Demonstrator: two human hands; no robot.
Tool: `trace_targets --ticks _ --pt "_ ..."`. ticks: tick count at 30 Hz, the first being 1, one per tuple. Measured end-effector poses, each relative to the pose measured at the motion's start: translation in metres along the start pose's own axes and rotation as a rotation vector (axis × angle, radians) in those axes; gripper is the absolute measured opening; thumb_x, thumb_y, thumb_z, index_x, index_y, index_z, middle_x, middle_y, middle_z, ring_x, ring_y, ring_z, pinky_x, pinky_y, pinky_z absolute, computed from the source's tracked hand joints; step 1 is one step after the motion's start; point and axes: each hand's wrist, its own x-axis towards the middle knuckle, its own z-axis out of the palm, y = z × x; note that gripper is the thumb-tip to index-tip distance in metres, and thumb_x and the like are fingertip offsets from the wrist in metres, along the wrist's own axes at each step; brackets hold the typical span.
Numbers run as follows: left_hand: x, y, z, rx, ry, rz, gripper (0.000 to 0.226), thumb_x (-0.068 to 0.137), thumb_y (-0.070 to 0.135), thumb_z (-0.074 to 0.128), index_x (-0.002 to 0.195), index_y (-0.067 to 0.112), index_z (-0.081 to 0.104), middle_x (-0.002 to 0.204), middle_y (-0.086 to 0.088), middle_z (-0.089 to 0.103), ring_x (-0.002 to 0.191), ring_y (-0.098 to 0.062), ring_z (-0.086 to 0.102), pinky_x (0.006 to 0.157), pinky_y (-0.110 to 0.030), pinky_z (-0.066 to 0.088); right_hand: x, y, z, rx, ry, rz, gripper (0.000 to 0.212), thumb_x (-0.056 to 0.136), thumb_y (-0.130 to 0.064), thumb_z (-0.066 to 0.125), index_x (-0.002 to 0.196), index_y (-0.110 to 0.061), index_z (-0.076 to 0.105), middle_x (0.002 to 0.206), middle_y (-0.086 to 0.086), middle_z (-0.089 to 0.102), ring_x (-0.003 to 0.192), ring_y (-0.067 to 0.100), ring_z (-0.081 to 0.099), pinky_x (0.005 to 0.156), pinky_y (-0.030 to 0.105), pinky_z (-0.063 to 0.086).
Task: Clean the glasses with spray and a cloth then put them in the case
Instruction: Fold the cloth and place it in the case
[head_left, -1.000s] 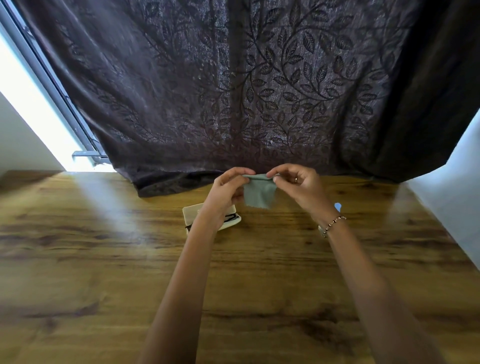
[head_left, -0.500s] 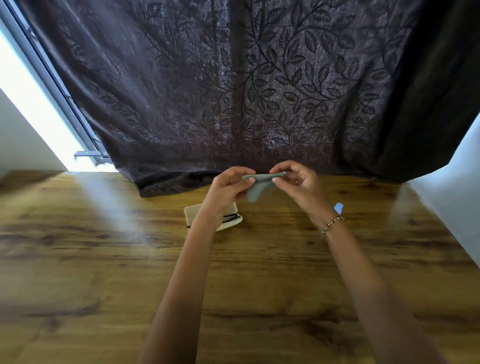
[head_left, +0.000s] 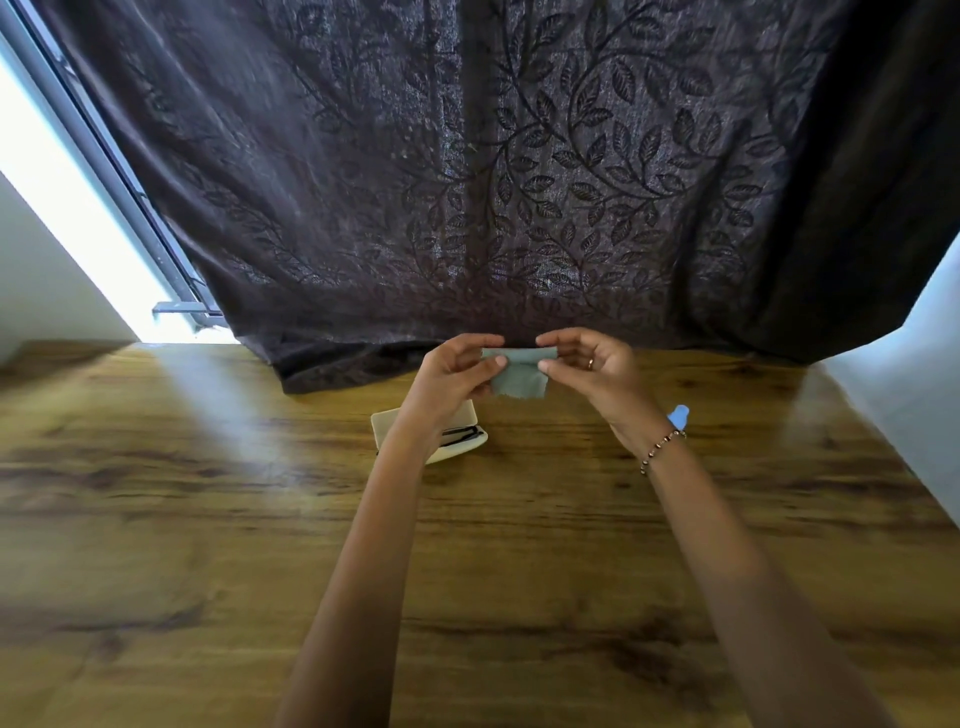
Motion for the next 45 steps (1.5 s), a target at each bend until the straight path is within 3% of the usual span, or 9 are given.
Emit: trace_targets --ticks 8,12,16,21,27,30,35,41,45 --pt "-0.003 0.002 0.001 -0.012 -0.003 -0.002 0.015 0.087 0.009 0.066 0.092 0.023 0.07 0.085 0.003 0.071 0.072 -0.011 0.063 0.059 -0.015 0.05 -0.002 0.0 0.005 0.043 -0.073 -0.019 0.02 0.087 -0.003 0.063 0.087 -0.023 0.062 0.087 -0.007 0.064 0.083 0.007 0.061 0.075 0.023 0.053" --pt "-0.003 0.002 0.0 -0.011 -0.001 -0.069 0.018 0.091 0.019 0.055 0.088 0.027 0.071 0.087 0.0 0.067 0.078 -0.014 0.062 0.067 -0.023 0.048 -0.002 -0.002 0.006 0.005 -0.056 -0.002 0.016 0.089 -0.007 0.06 0.087 -0.023 0.063 0.087 -0.013 0.063 0.085 0.003 0.059 0.073 0.02 0.049" --pt "-0.004 0.001 -0.002 -0.012 -0.004 -0.017 0.011 0.09 0.022 0.062 0.095 0.015 0.069 0.088 0.0 0.068 0.086 -0.016 0.064 0.081 -0.032 0.054 -0.001 -0.002 0.008 0.045 -0.042 0.034 0.006 0.088 -0.019 0.065 0.084 -0.022 0.066 0.077 -0.015 0.066 0.078 -0.001 0.061 0.067 0.016 0.05" --pt "-0.007 0.003 -0.006 0.057 -0.048 0.039 0.027 0.088 0.005 0.063 0.115 0.005 0.062 0.096 -0.002 0.07 0.085 -0.009 0.067 0.083 -0.025 0.054 -0.001 0.003 0.007 -0.03 -0.053 0.037 0.029 0.082 -0.01 0.071 0.108 -0.022 0.067 0.098 -0.001 0.071 0.09 0.008 0.065 0.077 0.023 0.055" --pt "-0.007 0.004 -0.009 0.137 -0.017 0.06 0.019 0.083 0.007 0.069 0.101 0.013 0.071 0.089 0.007 0.071 0.085 -0.001 0.064 0.081 -0.015 0.051 -0.001 0.004 0.01 -0.039 -0.037 -0.005 0.017 0.084 0.0 0.066 0.094 -0.012 0.071 0.096 0.001 0.072 0.088 0.008 0.067 0.075 0.016 0.049" --pt "-0.006 0.003 -0.01 0.16 -0.015 0.035 0.018 0.084 0.007 0.067 0.098 0.018 0.072 0.087 0.011 0.072 0.085 0.002 0.064 0.079 -0.013 0.05 -0.002 0.003 0.011 0.047 -0.045 0.023 0.015 0.088 0.002 0.059 0.099 -0.004 0.068 0.097 0.011 0.072 0.082 0.021 0.071 0.079 0.024 0.056" --pt "-0.008 0.003 -0.01 -0.08 -0.032 -0.051 0.013 0.081 0.021 0.07 0.093 0.019 0.075 0.097 -0.001 0.074 0.097 -0.013 0.068 0.084 -0.02 0.054 -0.003 0.003 0.01 0.126 -0.046 0.045 0.015 0.091 -0.001 0.055 0.097 -0.004 0.07 0.097 0.009 0.071 0.084 0.022 0.071 0.081 0.025 0.056" --pt "-0.008 0.002 -0.01 0.167 -0.017 0.081 0.022 0.081 0.004 0.071 0.101 0.013 0.07 0.094 0.005 0.072 0.086 -0.001 0.067 0.077 -0.013 0.05 -0.001 0.009 0.012 0.022 -0.058 0.039 0.009 0.087 -0.01 0.066 0.096 -0.013 0.069 0.094 0.002 0.072 0.08 0.016 0.069 0.073 0.026 0.057" --pt "-0.008 -0.002 -0.015 0.244 0.027 0.12 0.033 0.079 -0.002 0.07 0.11 0.006 0.064 0.104 -0.005 0.067 0.095 -0.01 0.066 0.086 -0.02 0.053 0.002 0.011 0.015 -0.115 -0.094 0.071 0.02 0.084 -0.019 0.072 0.103 -0.021 0.071 0.099 -0.003 0.071 0.08 0.006 0.066 0.067 0.022 0.056"
